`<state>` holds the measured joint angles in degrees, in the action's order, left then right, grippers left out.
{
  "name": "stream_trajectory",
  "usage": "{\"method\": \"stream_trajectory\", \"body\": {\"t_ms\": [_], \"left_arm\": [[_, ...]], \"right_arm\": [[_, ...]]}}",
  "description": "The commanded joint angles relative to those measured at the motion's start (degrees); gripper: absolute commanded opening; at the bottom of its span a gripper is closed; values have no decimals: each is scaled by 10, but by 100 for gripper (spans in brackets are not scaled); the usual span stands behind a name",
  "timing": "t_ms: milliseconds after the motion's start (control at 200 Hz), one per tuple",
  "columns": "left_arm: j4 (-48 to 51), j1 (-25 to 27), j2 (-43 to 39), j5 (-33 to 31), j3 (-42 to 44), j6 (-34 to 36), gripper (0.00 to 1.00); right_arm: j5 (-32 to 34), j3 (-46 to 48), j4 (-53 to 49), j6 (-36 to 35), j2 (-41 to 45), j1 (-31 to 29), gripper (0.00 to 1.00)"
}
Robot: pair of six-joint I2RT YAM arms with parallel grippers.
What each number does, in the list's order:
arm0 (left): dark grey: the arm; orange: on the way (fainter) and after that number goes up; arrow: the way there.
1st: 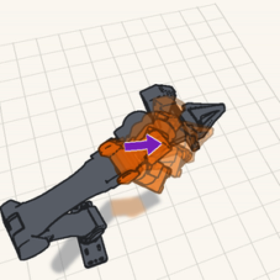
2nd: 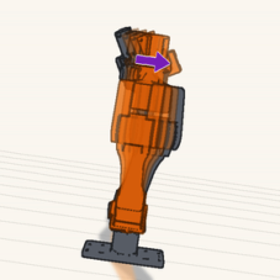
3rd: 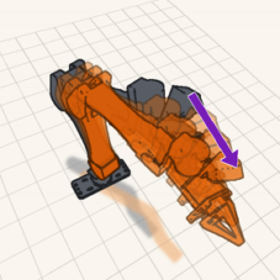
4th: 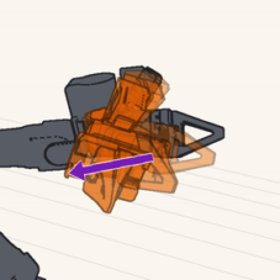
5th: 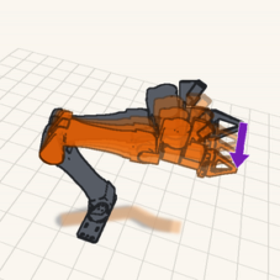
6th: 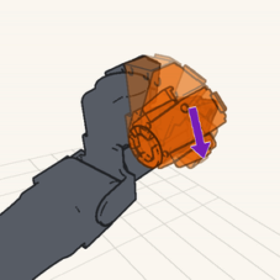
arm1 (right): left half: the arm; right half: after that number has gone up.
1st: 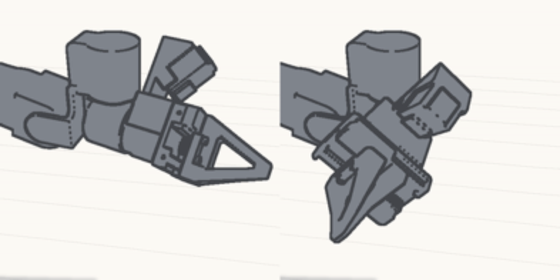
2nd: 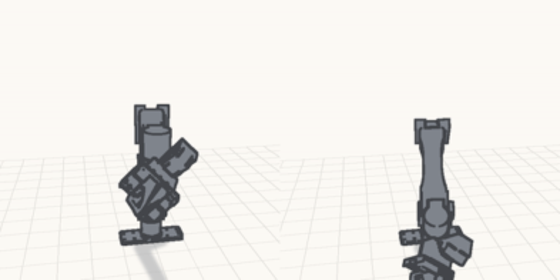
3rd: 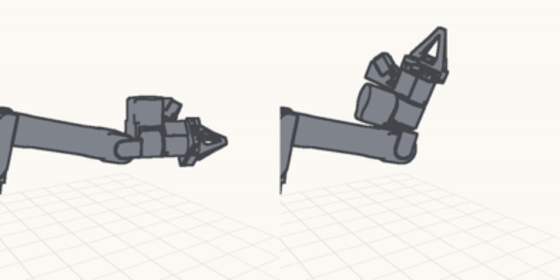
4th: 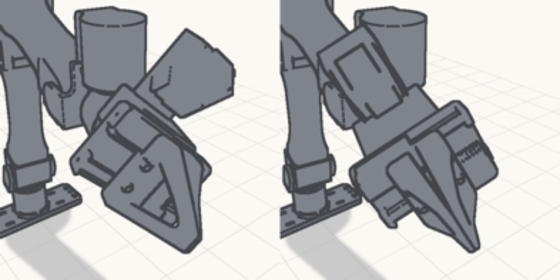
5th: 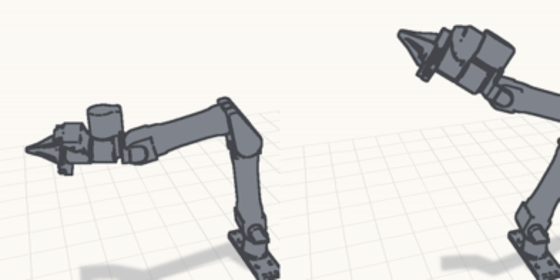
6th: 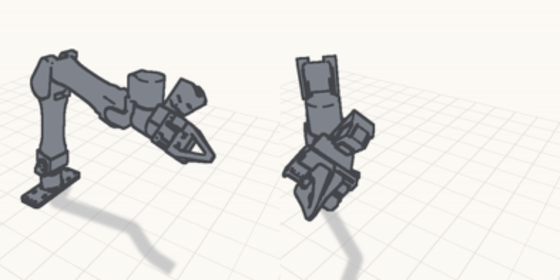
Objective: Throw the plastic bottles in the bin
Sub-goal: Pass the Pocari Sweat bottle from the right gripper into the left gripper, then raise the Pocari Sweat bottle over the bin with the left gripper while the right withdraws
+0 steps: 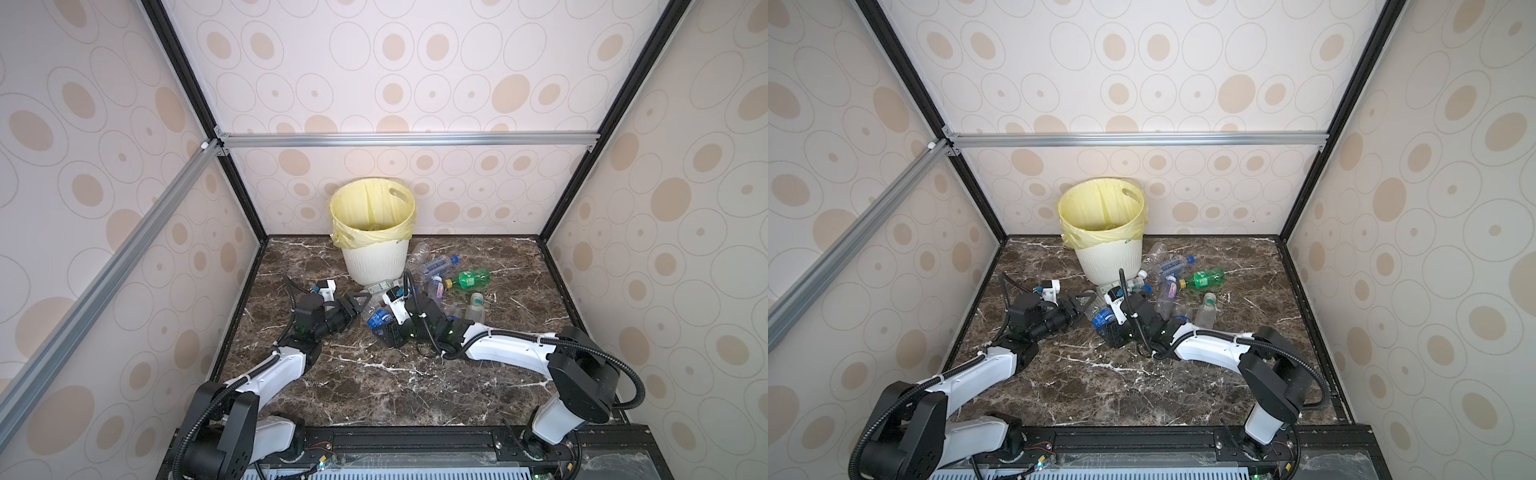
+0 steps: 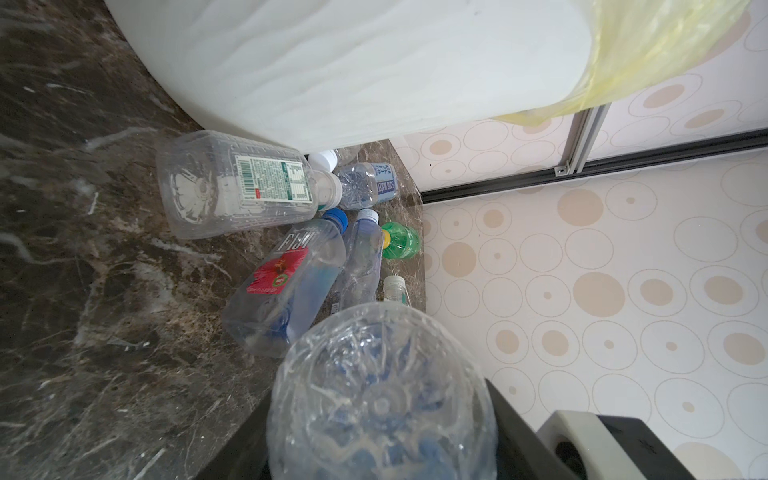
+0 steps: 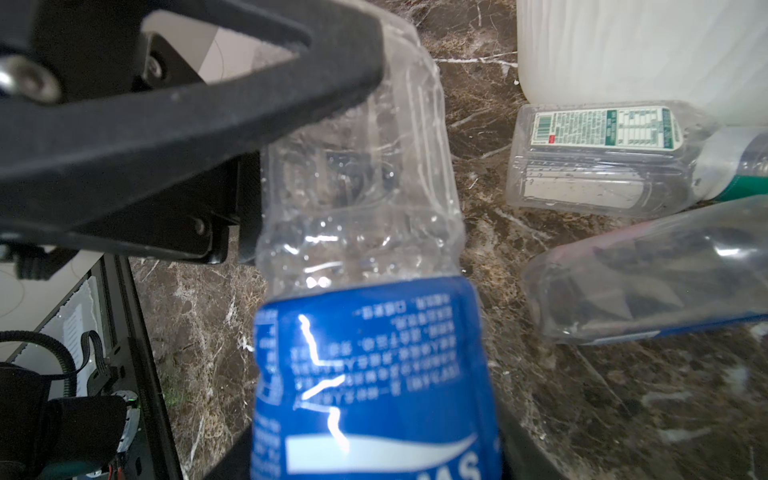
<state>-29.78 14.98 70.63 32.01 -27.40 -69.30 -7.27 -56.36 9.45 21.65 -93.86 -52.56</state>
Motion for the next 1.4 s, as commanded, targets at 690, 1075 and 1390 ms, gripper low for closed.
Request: {"method": "stream_trajectory", "body": {"t_ms": [690,1075,1390], "left_arm": [[181,-17,-32,-135,-122,134,56],[317,-17,-52,-223,-283,240,55],[360,-17,-35,-260,-422,286,54]], "right_arm": [[99,28,-19,-42,90,-6,100],[130,-81,-58,-114,90,-5,100],[134,-197,-94,-151,65,9,100]]}}
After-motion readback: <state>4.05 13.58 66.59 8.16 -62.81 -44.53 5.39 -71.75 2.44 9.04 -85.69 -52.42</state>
